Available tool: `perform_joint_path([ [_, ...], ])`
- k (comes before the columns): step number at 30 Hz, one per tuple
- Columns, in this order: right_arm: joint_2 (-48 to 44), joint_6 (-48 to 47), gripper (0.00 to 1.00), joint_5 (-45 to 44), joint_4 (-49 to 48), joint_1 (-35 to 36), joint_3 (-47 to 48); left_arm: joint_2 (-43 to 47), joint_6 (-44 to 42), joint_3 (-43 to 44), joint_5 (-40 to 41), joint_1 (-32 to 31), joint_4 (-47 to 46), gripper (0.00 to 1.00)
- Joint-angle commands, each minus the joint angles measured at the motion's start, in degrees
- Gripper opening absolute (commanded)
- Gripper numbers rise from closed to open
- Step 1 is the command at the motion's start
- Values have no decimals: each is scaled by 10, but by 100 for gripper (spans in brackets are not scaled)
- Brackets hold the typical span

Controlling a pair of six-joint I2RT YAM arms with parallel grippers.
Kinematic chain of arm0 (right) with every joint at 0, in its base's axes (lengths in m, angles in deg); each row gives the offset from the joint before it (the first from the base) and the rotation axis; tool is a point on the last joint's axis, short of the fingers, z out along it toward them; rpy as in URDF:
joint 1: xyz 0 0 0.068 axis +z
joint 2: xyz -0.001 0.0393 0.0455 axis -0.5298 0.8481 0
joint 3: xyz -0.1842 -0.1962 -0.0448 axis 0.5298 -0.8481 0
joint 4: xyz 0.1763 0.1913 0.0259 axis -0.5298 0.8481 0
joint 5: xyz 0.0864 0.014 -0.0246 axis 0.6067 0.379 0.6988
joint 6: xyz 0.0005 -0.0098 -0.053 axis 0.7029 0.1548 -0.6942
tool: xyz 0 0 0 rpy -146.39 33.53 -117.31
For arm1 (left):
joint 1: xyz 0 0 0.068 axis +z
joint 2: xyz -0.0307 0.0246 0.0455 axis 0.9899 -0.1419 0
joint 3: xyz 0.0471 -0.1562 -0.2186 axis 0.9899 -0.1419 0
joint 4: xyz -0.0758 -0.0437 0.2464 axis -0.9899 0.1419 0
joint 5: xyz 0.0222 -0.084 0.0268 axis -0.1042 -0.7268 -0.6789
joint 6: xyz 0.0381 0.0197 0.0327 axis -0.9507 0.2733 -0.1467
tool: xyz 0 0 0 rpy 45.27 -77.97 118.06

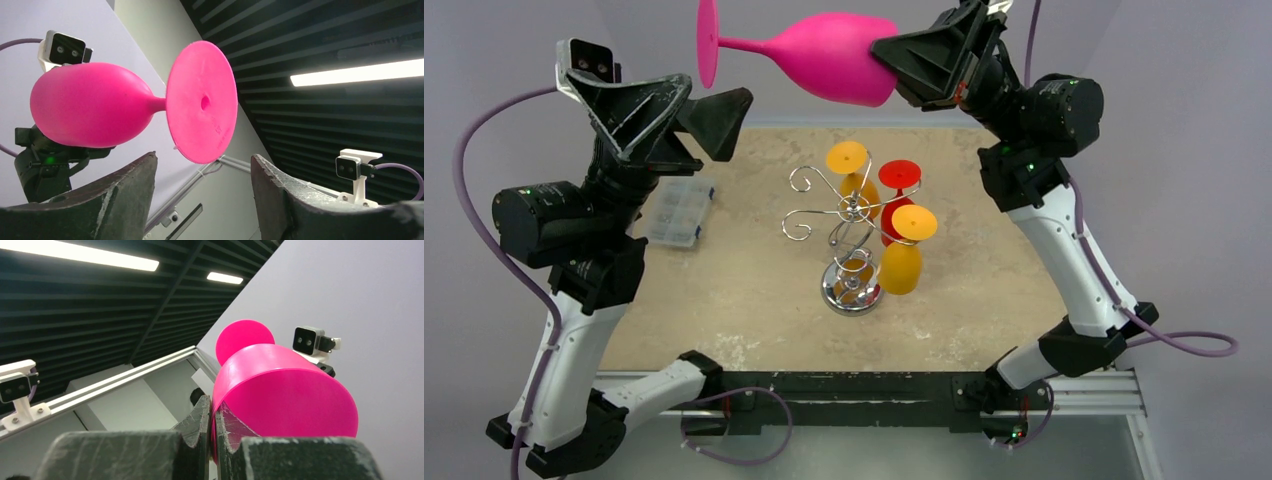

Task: Take the wine glass off the wine glass rack

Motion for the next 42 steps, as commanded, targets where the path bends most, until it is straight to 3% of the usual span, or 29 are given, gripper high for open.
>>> perform_joint_path([
  [1,-22,-16,0,-25,-11,1,-17,14,-7,-13,6,2,-13,69],
  [7,-31,-30,0,-16,-3,0,-20,38,-26,-37,5,3,16,82],
  [14,-37,-71,0,-15,41,1,-10,74,-69,-38,-3,10,100,90],
  [24,-26,-174,0,-21,180,0,67,127,-153,-43,-9,17,243,90],
  [31,-16,-302,0,-43,363,-1,150,145,-210,-29,-16,18,331,90],
  [42,-35,-473,0,-180,529,-7,196,157,-312,18,-8,18,477,88],
])
